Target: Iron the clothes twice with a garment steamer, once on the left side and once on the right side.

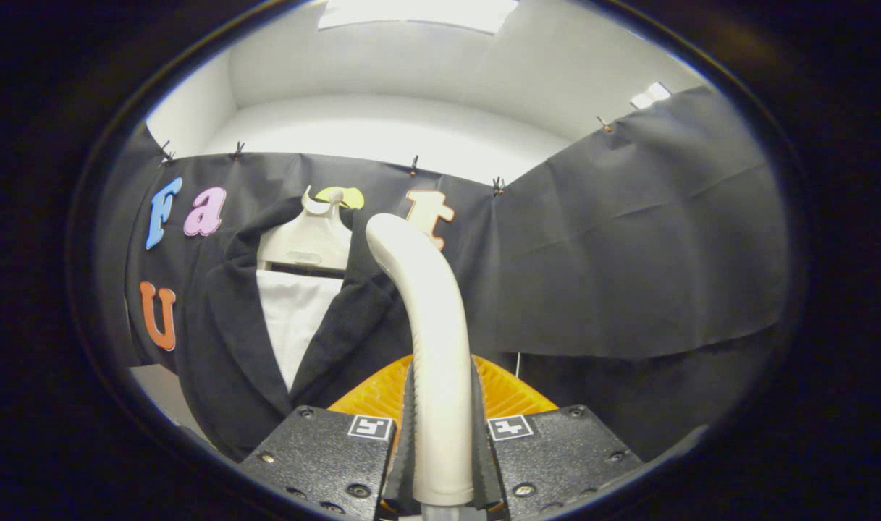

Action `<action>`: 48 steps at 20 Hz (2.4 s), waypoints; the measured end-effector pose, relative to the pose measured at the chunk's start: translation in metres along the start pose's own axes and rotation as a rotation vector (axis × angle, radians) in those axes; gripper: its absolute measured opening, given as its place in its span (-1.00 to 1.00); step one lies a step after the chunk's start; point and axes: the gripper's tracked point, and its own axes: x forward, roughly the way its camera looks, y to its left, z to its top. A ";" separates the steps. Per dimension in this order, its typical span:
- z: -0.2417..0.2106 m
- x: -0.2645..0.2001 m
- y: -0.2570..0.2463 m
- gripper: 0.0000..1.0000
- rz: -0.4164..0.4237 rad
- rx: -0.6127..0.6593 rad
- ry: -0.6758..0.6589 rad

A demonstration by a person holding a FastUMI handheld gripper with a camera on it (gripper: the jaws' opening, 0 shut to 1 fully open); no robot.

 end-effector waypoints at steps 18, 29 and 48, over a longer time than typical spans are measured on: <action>-0.055 -0.001 0.020 -0.31 0.036 -0.145 0.049; -0.121 -0.046 0.009 -0.30 0.042 -0.186 0.183; -0.225 -0.120 -0.022 -0.30 -0.002 -0.181 0.433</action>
